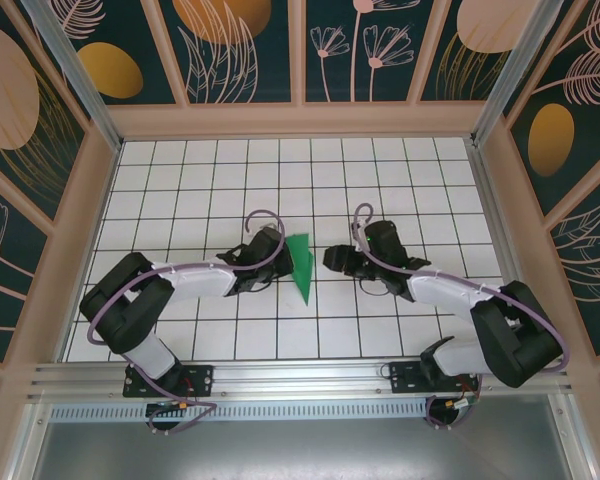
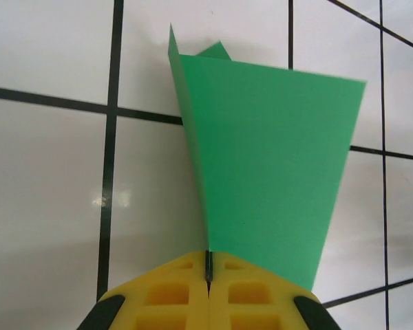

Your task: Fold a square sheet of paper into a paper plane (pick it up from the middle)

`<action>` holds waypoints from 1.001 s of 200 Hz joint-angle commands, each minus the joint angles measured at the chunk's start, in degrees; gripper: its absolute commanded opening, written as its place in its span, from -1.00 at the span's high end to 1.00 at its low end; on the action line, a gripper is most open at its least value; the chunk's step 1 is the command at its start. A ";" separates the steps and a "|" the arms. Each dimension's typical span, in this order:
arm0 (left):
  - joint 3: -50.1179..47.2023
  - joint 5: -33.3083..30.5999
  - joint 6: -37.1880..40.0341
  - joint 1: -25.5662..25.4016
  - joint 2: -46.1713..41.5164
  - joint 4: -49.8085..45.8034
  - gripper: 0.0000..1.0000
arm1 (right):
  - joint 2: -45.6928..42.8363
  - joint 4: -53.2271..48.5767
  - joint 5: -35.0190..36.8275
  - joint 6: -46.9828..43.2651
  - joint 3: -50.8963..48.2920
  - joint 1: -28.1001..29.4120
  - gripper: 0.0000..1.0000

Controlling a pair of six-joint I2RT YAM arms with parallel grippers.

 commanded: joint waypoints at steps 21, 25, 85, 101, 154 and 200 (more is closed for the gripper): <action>-5.27 3.99 0.62 1.45 -2.97 10.11 1.00 | 5.21 -1.56 6.36 1.74 6.63 5.97 0.25; -5.68 3.94 0.60 1.62 -3.05 10.21 1.00 | 5.80 -1.78 6.54 1.68 7.18 6.46 0.27; -8.91 3.07 0.85 2.51 -4.02 9.80 1.00 | 15.86 -6.68 9.97 0.89 16.85 11.92 0.44; -9.28 2.93 1.06 2.57 -4.27 9.82 1.00 | 18.28 -9.18 12.03 0.65 19.51 13.11 0.44; -9.54 2.93 0.97 2.87 -3.52 9.61 1.00 | 20.32 -10.71 13.96 1.26 20.35 13.53 0.31; -10.09 3.76 0.01 3.13 -2.02 10.87 1.00 | 18.11 -10.63 13.70 1.87 18.49 14.29 0.00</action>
